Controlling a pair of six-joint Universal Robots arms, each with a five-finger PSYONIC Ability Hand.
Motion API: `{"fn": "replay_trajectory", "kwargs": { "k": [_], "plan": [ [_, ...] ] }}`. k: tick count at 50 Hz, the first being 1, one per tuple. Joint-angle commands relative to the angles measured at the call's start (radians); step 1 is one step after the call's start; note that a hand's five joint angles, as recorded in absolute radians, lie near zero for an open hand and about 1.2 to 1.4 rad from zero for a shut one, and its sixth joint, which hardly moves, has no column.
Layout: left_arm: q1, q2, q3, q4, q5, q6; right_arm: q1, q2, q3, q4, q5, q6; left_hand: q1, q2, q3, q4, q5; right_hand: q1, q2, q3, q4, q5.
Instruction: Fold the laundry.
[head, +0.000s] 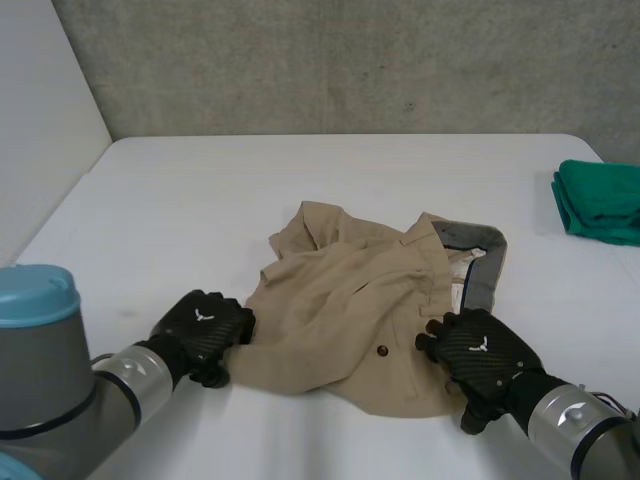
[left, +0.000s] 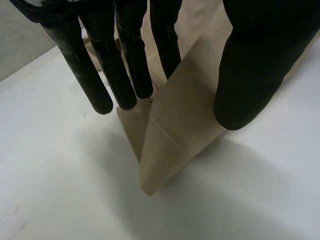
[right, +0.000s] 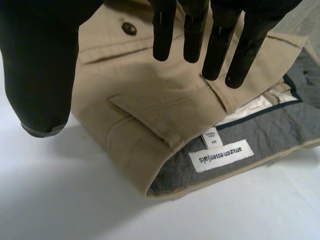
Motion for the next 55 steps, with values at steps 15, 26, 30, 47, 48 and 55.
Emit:
{"fn": "replay_trajectory", "kwargs": {
  "k": [15,26,30,47,48,55],
  "plan": [
    [-0.056,0.077,0.124,0.013,-0.137,-0.055,-0.007,0.047,-0.062,-0.158,0.109,-0.109,0.619,0.607,0.612,0.61,0.616,1.08,1.034,1.03,1.028,1.035],
    [-0.055,0.443,0.347,-0.104,-0.126,-0.212,0.002,-0.329,-0.418,0.156,0.103,-0.052,0.619,0.607,0.612,0.61,0.616,1.08,1.034,1.03,1.028,1.035],
    [-0.047,0.517,0.462,-0.138,-0.125,-0.244,0.002,-0.378,-0.634,0.255,0.103,0.038,0.619,0.607,0.612,0.61,0.616,1.08,1.034,1.03,1.028,1.035],
    [-0.001,0.131,0.746,-0.133,-0.132,-0.239,0.071,0.141,-1.125,0.393,0.113,0.127,0.619,0.607,0.612,0.61,0.616,1.08,1.034,1.03,1.028,1.035],
    [0.008,0.064,0.769,-0.124,-0.129,-0.239,0.08,0.173,-1.139,0.393,0.124,0.126,0.619,0.607,0.612,0.61,0.616,1.08,1.034,1.03,1.028,1.035],
    [0.032,-0.229,0.895,-0.054,-0.143,-0.221,0.14,0.429,-1.231,0.367,0.254,0.127,0.619,0.607,0.612,0.61,0.616,1.08,1.034,1.03,1.028,1.035]
  ]
}}
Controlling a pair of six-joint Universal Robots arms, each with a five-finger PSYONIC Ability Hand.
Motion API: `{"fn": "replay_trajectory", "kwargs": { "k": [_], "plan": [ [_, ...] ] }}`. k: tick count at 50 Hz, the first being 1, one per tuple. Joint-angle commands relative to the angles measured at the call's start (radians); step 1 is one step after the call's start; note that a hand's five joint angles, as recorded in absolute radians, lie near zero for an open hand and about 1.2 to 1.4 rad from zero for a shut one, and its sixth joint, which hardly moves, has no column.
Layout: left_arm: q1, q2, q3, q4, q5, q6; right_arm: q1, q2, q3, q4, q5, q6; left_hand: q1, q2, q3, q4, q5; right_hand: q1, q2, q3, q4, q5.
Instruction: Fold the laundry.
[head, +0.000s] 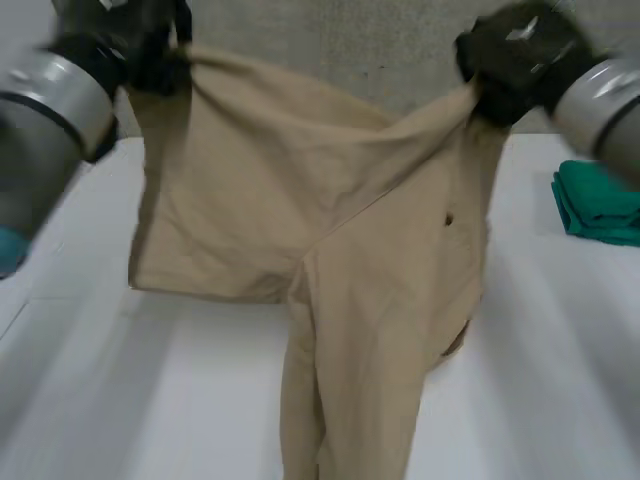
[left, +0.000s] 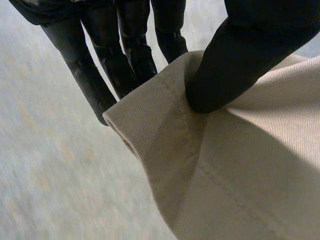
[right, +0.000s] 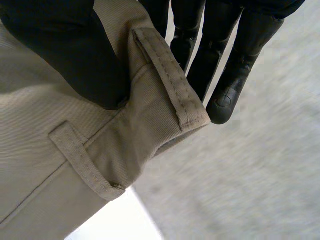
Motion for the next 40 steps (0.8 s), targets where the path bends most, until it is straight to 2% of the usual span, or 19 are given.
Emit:
{"fn": "replay_trajectory", "kwargs": {
  "k": [1,3,5,6,7,8,12,16,24,29,32,40],
  "plan": [
    [0.026,-0.302,0.126,0.066,-0.017,0.024,0.066,0.253,-0.091,-0.032,0.123,0.005,0.278,0.201,0.207,0.199,0.212,0.405,0.225,0.215,0.208,0.236],
    [0.033,-0.373,0.168,0.078,-0.042,0.042,0.098,0.315,-0.117,-0.082,0.158,0.02,0.278,0.201,0.207,0.199,0.212,0.405,0.225,0.215,0.208,0.236],
    [0.039,-0.418,0.194,0.086,-0.062,0.059,0.118,0.344,-0.122,-0.128,0.178,0.038,0.141,0.065,0.071,0.063,0.076,0.405,0.225,0.215,0.208,0.236],
    [0.039,-0.433,0.202,0.092,-0.074,0.067,0.127,0.359,-0.123,-0.173,0.19,0.058,-0.008,-0.084,-0.078,-0.087,-0.074,-0.21,-0.39,-0.4,-0.407,-0.379],
    [0.039,-0.46,0.214,0.104,-0.097,0.087,0.131,0.366,-0.123,-0.191,0.193,0.061,-0.649,-0.725,-0.719,-0.728,-0.715,-0.701,-0.882,-0.891,-0.898,-0.87],
    [0.038,-0.473,0.216,0.109,-0.108,0.099,0.134,0.372,-0.125,-0.205,0.198,0.064,-0.944,-1.02,-1.014,-1.023,-1.01,-0.817,-0.997,-1.006,-1.013,-0.985],
    [0.032,-0.481,0.19,0.118,-0.129,0.154,0.138,0.378,-0.119,-0.216,0.206,0.067,-0.944,-1.02,-1.014,-1.023,-1.01,-0.817,-0.997,-1.006,-1.013,-0.985],
    [0.009,-0.455,0.101,0.115,-0.134,0.164,0.128,0.332,-0.076,-0.19,0.21,0.066,-0.944,-1.02,-1.014,-1.023,-1.01,-0.817,-0.997,-1.006,-1.013,-0.985],
    [-0.089,-0.217,-0.201,0.106,-0.134,0.159,0.062,0.15,0.131,-0.132,0.166,-0.011,-0.911,-0.987,-0.981,-0.99,-0.977,-0.817,-0.997,-1.006,-1.013,-0.985],
    [-0.187,-0.076,-0.378,0.075,-0.134,0.135,-0.01,0.113,0.298,-0.072,0.046,-0.187,-0.852,-0.929,-0.923,-0.931,-0.918,-0.817,-0.997,-1.006,-1.013,-0.985],
    [-0.24,-0.005,-0.473,0.055,-0.134,0.081,-0.055,0.08,0.412,-0.067,-0.024,-0.296,-0.761,-0.838,-0.832,-0.84,-0.827,-0.817,-0.997,-1.006,-1.013,-0.985],
    [-0.355,0.029,-0.588,-0.028,-0.137,-0.077,-0.136,0.063,0.593,-0.083,-0.176,-0.368,-0.691,-0.767,-0.761,-0.769,-0.756,-0.745,-0.925,-0.934,-0.942,-0.914]
  ]
}}
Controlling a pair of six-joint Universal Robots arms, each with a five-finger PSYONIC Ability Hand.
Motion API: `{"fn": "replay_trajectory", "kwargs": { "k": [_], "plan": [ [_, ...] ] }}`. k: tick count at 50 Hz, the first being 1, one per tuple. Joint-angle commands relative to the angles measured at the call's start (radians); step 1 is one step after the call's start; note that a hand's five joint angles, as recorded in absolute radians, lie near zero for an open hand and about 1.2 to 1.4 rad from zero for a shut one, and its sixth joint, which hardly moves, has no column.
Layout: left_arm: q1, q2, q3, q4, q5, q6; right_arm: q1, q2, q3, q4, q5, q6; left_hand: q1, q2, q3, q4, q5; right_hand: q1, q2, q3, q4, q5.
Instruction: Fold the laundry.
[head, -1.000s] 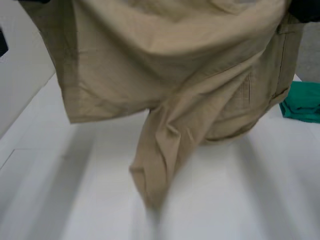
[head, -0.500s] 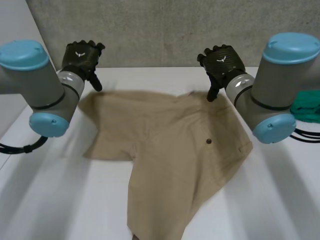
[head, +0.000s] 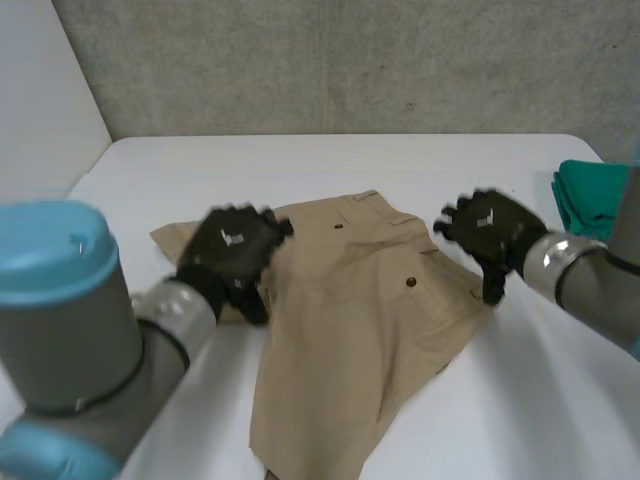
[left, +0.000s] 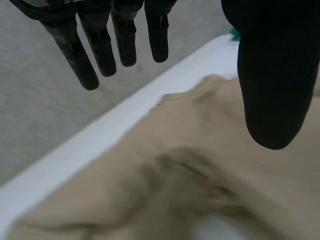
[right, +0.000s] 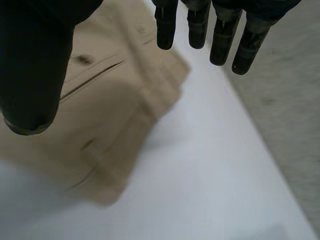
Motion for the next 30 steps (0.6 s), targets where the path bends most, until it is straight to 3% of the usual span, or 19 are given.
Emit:
{"fn": "replay_trajectory", "kwargs": {
  "k": [1,7,16,25,30],
  "plan": [
    [-0.104,0.017,-0.089,-0.082,-0.005,-0.142,-0.08,-0.006,0.159,-0.019,-0.165,-0.059,0.094,0.1,0.103,0.098,0.097,0.057,0.038,0.043,0.026,0.016],
    [-0.15,-0.045,-0.096,-0.105,-0.06,-0.192,-0.109,0.013,0.211,-0.073,-0.248,-0.059,0.1,0.106,0.109,0.103,0.103,0.107,0.088,0.093,0.076,0.066],
    [-0.148,-0.054,-0.067,-0.047,-0.22,-0.196,-0.112,0.019,0.244,-0.18,-0.244,-0.044,0.07,0.077,0.08,0.074,0.073,0.154,0.135,0.14,0.123,0.113],
    [0.082,-0.026,-0.047,0.002,-0.209,-0.168,-0.115,-0.044,0.086,-0.11,-0.21,0.157,-0.035,-0.029,-0.026,-0.032,-0.032,0.136,0.117,0.123,0.106,0.095],
    [0.162,-0.034,-0.02,0.004,-0.152,-0.145,-0.104,0.056,-0.089,-0.013,-0.216,0.235,-0.041,-0.035,-0.032,-0.038,-0.038,0.136,0.117,0.123,0.106,0.095]
  ]
}}
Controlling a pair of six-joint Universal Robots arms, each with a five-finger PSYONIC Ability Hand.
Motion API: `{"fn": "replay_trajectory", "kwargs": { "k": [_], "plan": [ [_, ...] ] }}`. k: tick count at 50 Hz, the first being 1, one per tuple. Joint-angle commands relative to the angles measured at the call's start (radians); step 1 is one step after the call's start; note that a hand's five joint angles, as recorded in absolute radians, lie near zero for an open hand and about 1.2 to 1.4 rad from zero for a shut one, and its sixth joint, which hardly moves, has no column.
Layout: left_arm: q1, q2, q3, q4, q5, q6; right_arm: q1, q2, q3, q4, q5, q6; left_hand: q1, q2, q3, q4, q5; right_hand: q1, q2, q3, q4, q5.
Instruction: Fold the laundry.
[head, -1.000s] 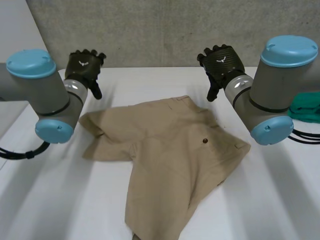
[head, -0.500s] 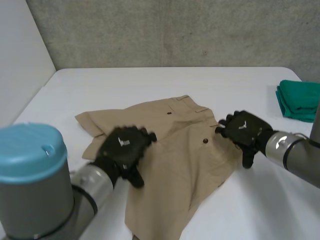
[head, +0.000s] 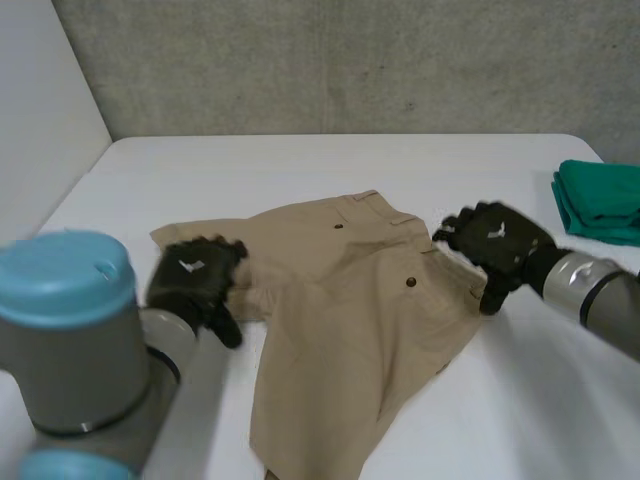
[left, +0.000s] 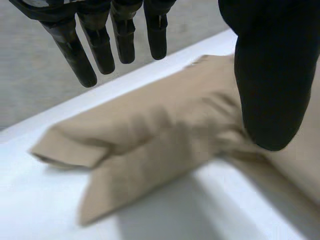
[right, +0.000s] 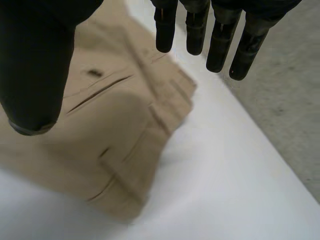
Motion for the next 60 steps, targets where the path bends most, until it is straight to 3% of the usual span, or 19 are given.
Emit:
{"fn": "replay_trajectory", "kwargs": {
  "k": [1,6,10,19,25,26,31,34,40,43,51,52,53,54,60],
  "plan": [
    [0.14,-0.006,0.038,0.002,0.08,0.032,0.019,0.106,-0.242,0.13,0.005,0.13,-0.013,-0.008,-0.009,-0.004,0.003,0.099,0.05,0.048,0.048,0.046],
    [0.203,-0.07,0.078,0.004,0.159,0.072,0.137,0.279,-0.516,0.223,0.038,0.168,-0.005,0.001,0.0,0.005,0.011,0.108,0.059,0.056,0.057,0.055],
    [0.238,-0.133,0.101,-0.001,0.199,0.124,0.161,0.425,-0.711,0.297,0.075,0.17,0.007,0.013,0.012,0.017,0.023,0.113,0.065,0.062,0.063,0.061],
    [0.244,-0.264,0.156,0.01,0.212,0.219,0.192,0.668,-1.043,0.366,0.092,0.17,0.06,0.066,0.065,0.07,0.076,0.169,0.121,0.118,0.119,0.116],
    [0.244,-0.317,0.203,0.012,0.213,0.224,0.204,0.811,-1.238,0.371,0.133,0.165,0.333,0.338,0.337,0.342,0.349,0.231,0.183,0.18,0.18,0.178],
    [0.244,-0.32,0.207,0.012,0.213,0.224,0.204,0.834,-1.262,0.372,0.133,0.163,0.464,0.47,0.469,0.474,0.48,0.231,0.183,0.18,0.18,0.178],
    [0.238,-0.32,0.222,0.019,0.213,0.225,0.204,0.877,-1.284,0.381,0.129,0.16,0.922,0.927,0.927,0.931,0.938,0.243,0.194,0.191,0.192,0.19],
    [0.238,-0.32,0.236,0.021,0.213,0.225,0.204,0.886,-1.287,0.381,0.126,0.16,1.067,1.072,1.071,1.076,1.083,0.295,0.247,0.244,0.245,0.242],
    [0.243,-0.32,0.309,0.031,0.213,0.239,0.204,0.906,-1.336,0.371,0.136,0.163,1.09,1.096,1.095,1.1,1.106,1.156,1.108,1.105,1.106,1.103],
    [0.246,-0.32,0.358,0.051,0.212,0.277,0.204,0.898,-1.363,0.358,0.147,0.167,1.09,1.096,1.095,1.1,1.106,1.158,1.109,1.106,1.107,1.105],
    [0.283,-0.343,0.453,0.188,0.205,0.412,0.206,0.803,-1.368,0.326,0.307,0.174,1.09,1.096,1.095,1.1,1.106,1.158,1.109,1.106,1.107,1.105],
    [0.289,-0.351,0.461,0.196,0.205,0.424,0.206,0.776,-1.339,0.334,0.32,0.176,1.09,1.096,1.095,1.1,1.106,0.435,0.387,0.384,0.384,0.382],
    [0.301,-0.375,0.487,0.209,0.201,0.438,0.206,0.765,-1.325,0.337,0.321,0.177,1.09,1.096,1.095,1.1,1.106,0.061,0.013,0.01,0.011,0.009],
    [0.309,-0.391,0.504,0.211,0.199,0.443,0.206,0.751,-1.305,0.34,0.319,0.179,1.09,1.096,1.095,1.1,1.106,-0.064,-0.113,-0.115,-0.115,-0.117],
    [0.338,-0.475,0.59,0.216,0.202,0.449,0.192,0.609,-1.077,0.364,0.313,0.179,1.015,1.021,1.02,1.025,1.031,-0.064,-0.113,-0.115,-0.115,-0.117]
  ]
}}
